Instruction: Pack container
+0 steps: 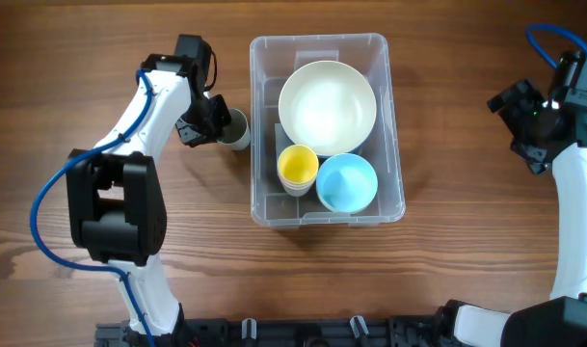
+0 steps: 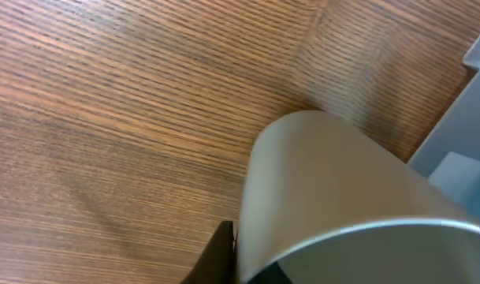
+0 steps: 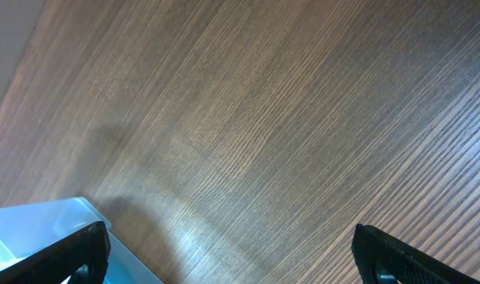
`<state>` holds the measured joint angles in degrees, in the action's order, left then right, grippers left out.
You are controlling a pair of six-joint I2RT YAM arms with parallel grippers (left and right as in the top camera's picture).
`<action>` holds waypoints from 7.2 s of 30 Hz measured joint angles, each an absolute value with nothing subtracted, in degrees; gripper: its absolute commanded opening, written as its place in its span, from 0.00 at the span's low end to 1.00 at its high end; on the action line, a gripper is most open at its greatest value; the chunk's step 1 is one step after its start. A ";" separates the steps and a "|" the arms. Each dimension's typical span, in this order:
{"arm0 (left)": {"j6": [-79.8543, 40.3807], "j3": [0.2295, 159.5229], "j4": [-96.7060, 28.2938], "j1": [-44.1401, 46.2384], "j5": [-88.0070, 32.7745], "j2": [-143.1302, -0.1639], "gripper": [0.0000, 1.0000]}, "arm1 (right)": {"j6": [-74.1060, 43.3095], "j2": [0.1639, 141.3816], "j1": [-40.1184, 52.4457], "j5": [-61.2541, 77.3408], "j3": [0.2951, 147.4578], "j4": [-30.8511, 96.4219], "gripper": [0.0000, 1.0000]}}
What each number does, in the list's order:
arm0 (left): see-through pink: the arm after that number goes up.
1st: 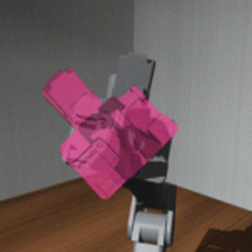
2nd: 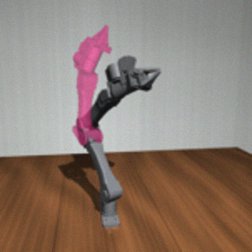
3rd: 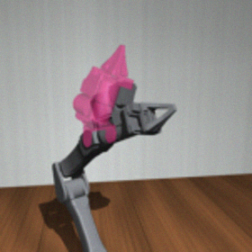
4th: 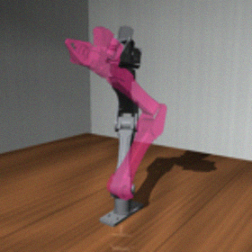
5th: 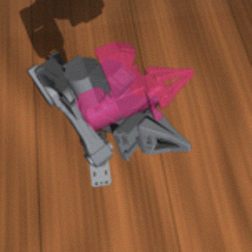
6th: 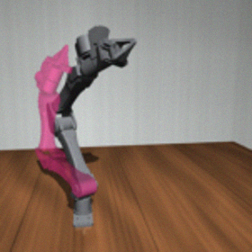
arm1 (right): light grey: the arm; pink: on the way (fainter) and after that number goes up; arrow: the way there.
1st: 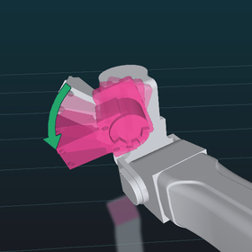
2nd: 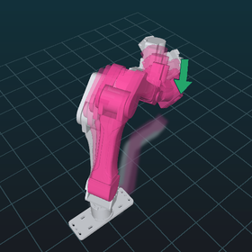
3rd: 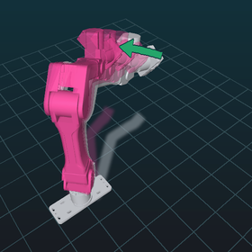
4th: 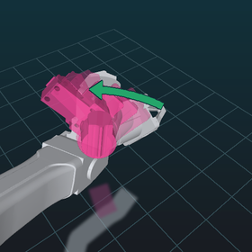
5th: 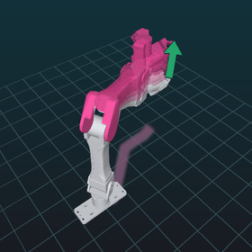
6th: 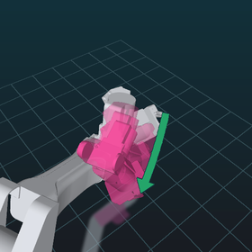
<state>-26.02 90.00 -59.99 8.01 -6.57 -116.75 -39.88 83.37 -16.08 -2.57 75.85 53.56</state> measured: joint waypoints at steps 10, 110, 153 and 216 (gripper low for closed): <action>-26.00 94.85 -68.69 8.23 -3.95 -93.95 0.04 | -39.88 83.37 -16.08 -2.57 75.85 53.52 1.00; -15.07 9.47 -34.28 4.64 7.99 -0.84 1.00 | -39.88 83.37 -16.08 -2.57 75.85 53.56 1.00; -15.07 9.30 -34.30 4.64 7.92 -0.80 1.00 | -0.23 15.70 -5.76 16.32 22.85 24.75 1.00; -15.07 9.28 -34.26 4.64 7.77 -0.80 1.00 | 0.78 1.21 -5.76 19.09 7.94 23.05 1.00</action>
